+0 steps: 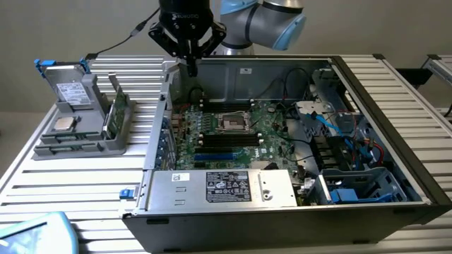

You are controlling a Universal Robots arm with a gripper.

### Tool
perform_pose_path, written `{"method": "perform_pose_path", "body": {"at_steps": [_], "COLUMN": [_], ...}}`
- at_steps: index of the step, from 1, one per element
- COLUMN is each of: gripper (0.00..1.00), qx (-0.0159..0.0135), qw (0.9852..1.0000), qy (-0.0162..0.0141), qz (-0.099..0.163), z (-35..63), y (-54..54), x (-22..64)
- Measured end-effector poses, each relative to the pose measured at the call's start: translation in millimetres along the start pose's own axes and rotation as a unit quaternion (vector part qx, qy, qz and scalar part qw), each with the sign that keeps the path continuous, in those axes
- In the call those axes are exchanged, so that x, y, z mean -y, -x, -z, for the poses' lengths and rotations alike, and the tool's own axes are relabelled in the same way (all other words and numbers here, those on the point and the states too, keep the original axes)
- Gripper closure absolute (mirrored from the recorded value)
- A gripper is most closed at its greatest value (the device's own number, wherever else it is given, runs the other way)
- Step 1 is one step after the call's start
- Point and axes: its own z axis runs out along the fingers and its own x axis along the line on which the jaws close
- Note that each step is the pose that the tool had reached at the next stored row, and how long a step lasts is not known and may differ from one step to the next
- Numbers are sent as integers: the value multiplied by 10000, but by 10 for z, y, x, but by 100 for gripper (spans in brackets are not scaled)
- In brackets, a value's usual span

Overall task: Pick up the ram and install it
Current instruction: 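Reach for the ram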

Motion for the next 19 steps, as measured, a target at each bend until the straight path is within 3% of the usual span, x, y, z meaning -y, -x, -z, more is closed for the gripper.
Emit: {"method": "perform_pose_path", "body": {"at_steps": [19], "gripper": [89], "qx": [0], "qw": [10000], "qy": [1], "qz": [0], "z": [16], "y": [-624], "x": [84]}}
